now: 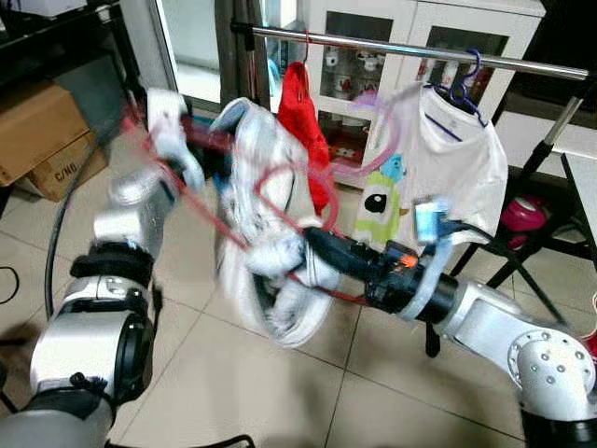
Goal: Hang hanger
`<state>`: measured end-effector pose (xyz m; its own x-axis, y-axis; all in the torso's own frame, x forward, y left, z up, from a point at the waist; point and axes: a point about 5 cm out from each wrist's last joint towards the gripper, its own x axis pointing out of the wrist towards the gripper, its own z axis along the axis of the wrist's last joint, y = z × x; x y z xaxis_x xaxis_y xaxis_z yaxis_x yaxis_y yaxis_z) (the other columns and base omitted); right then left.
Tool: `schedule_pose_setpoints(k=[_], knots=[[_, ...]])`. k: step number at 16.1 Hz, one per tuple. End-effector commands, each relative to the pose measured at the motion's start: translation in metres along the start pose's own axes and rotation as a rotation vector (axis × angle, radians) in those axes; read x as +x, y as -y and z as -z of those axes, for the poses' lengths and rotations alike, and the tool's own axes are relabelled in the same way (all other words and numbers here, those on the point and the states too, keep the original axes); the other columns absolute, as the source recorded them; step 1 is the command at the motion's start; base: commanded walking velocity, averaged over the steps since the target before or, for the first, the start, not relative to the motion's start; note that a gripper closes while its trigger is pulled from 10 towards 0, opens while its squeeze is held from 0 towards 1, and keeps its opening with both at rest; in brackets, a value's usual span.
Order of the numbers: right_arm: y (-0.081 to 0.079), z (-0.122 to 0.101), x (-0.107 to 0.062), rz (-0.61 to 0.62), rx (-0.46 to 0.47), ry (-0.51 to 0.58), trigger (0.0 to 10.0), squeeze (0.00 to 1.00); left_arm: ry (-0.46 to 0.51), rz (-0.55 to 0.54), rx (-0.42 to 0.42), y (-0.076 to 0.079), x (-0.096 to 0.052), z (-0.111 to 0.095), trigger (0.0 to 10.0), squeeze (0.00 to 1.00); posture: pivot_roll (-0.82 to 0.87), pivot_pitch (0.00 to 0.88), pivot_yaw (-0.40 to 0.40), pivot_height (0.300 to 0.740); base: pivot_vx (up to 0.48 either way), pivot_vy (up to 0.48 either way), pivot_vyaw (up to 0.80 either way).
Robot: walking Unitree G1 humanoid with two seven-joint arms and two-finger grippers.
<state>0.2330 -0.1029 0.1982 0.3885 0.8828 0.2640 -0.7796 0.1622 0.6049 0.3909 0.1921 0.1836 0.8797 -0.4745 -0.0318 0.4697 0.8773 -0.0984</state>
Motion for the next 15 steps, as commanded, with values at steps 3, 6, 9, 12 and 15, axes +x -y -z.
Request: schedule_pose_setpoints(k=[3,6,9,12,15], knots=[[-0.016,-0.027,-0.002,-0.106,0.021,0.225,0.0,0.0,-0.251,-0.021,-0.001,0.002,-0.019,0.07,0.0,0.0,-0.18,0.0,0.017,0.74,0.0,0.0,0.0],[-0.011,-0.038,-0.005,-0.077,0.045,0.323,0.0,0.0,-0.36,0.028,-0.042,0.008,-0.035,0.106,0.0,0.0,-0.17,0.0,0.018,0.74,0.0,0.0,0.0],[0.025,-0.053,-0.007,0.313,-0.05,0.39,0.0,0.0,-0.425,0.231,-0.02,0.022,-0.055,0.127,0.0,0.0,-0.18,0.0,0.027,0.74,0.0,0.0,0.0],[0.047,-0.048,-0.017,0.614,-0.258,0.239,0.0,0.0,-0.33,0.217,0.006,0.019,-0.066,0.114,0.0,0.0,-0.18,0.0,0.026,0.74,0.0,0.0,0.0],[0.056,-0.021,-0.027,0.728,-0.357,0.087,0.0,0.0,-0.177,0.134,-0.012,0.02,-0.074,0.084,0.0,0.0,-0.15,0.0,0.013,0.74,0.0,0.0,0.0]])
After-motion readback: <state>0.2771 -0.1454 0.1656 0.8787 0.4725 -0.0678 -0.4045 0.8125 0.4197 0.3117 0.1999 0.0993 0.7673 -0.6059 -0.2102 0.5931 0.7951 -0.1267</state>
